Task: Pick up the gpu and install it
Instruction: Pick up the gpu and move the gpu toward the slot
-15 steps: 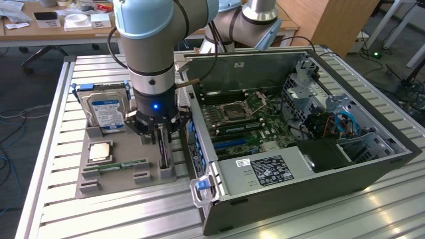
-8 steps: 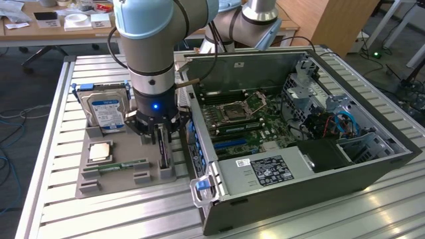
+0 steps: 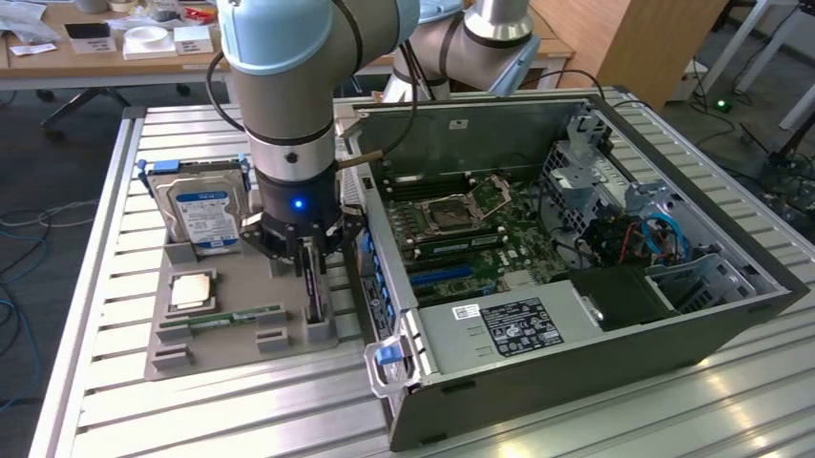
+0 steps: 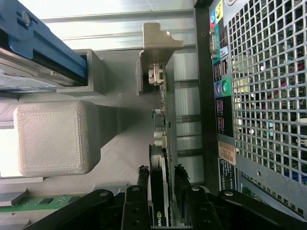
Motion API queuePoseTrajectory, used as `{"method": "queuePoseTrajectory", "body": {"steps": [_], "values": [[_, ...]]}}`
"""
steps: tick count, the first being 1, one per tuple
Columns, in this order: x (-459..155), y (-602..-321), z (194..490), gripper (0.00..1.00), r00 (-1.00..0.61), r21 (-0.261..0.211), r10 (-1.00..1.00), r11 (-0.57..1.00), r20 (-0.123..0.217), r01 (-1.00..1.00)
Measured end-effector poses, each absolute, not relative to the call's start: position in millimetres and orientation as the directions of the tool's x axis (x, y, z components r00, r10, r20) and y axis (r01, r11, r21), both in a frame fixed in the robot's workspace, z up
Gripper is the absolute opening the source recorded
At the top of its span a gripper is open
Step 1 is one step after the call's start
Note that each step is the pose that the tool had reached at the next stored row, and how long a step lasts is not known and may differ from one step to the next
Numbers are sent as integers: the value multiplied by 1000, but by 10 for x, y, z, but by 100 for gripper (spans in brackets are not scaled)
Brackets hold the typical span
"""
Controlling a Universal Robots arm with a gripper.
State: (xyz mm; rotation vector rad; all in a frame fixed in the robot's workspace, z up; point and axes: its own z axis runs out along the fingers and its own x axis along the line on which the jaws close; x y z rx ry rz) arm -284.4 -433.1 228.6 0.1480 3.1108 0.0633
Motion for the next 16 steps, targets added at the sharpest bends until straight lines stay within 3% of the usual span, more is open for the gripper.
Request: {"method": "queuePoseTrajectory", "body": {"steps": [5,8,16], "values": [[-2844,-4331,2286,35,-995,42,95,995,-25,94],[-2844,-4331,2287,26,-995,42,95,995,-25,94],[-2844,-4331,2287,26,-995,42,95,995,-25,94]]}}
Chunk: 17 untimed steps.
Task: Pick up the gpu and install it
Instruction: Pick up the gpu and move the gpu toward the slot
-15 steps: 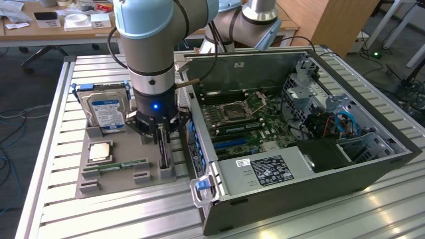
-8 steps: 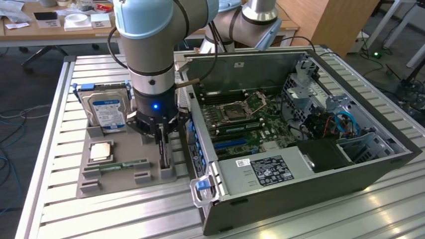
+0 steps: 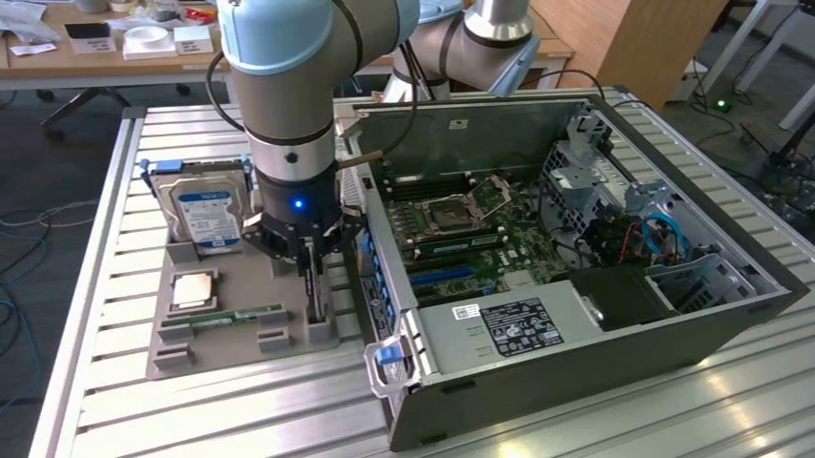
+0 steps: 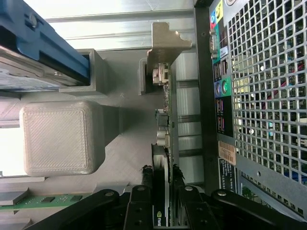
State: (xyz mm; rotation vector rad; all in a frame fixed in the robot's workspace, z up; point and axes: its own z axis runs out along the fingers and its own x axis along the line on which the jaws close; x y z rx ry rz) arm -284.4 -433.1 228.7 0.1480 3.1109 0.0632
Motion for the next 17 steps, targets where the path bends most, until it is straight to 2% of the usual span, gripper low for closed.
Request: {"method": "queuePoseTrajectory", "body": {"steps": [17], "values": [[-2843,-4331,2287,26,-999,42,40,998,-25,39]]}}
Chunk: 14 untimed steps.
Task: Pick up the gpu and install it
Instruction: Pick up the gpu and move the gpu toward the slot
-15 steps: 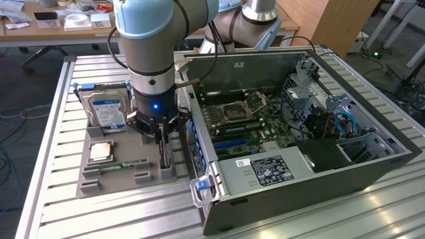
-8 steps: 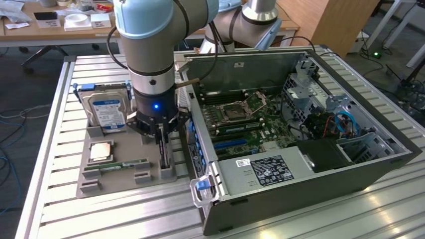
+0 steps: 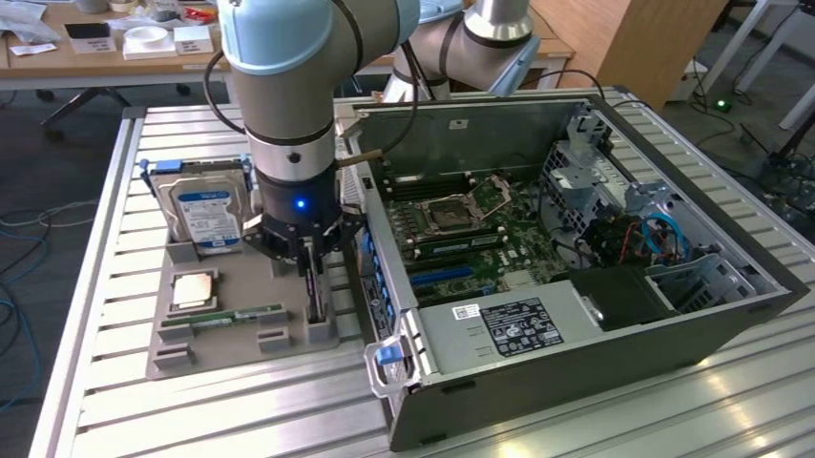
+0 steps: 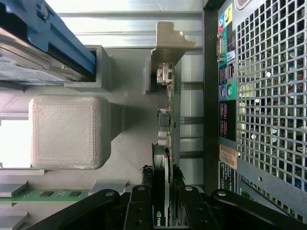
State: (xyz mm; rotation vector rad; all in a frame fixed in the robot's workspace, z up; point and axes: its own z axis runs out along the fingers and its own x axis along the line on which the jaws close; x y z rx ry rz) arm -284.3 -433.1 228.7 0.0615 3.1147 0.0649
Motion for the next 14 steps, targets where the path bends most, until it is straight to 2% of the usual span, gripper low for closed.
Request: {"method": "queuePoseTrajectory", "body": {"steps": [3,6,14], "values": [[-2843,-4331,2324,26,-999,42,40,998,-25,39],[-2844,-4331,2814,26,-999,42,40,998,-25,39],[-2844,-4331,3174,26,-999,42,40,998,-25,39]]}}
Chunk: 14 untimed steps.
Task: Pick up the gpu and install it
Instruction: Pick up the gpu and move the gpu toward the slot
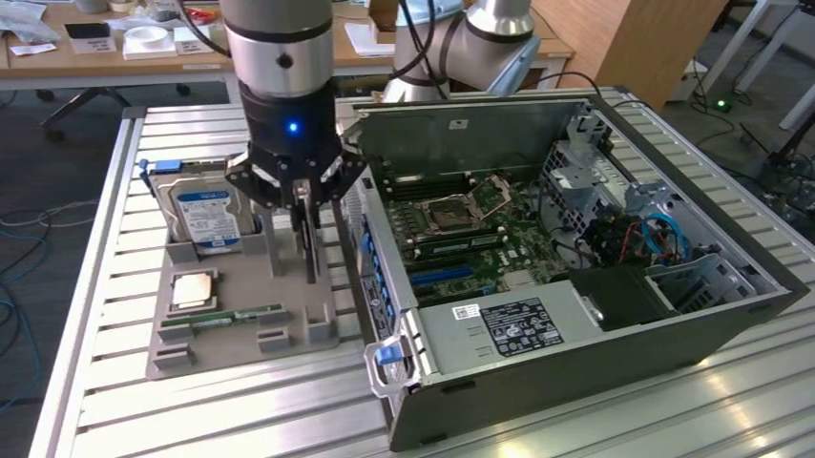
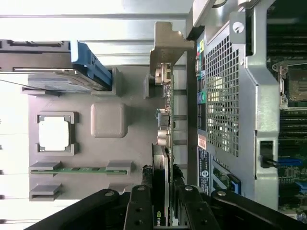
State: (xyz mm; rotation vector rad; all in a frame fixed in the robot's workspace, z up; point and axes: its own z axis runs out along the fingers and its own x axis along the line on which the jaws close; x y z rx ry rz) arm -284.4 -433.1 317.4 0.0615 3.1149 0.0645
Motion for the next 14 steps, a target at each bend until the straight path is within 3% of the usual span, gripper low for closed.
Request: {"method": "queuePoseTrajectory", "body": {"steps": [14], "values": [[-2844,-4331,3809,26,-999,42,40,998,-25,39]]}}
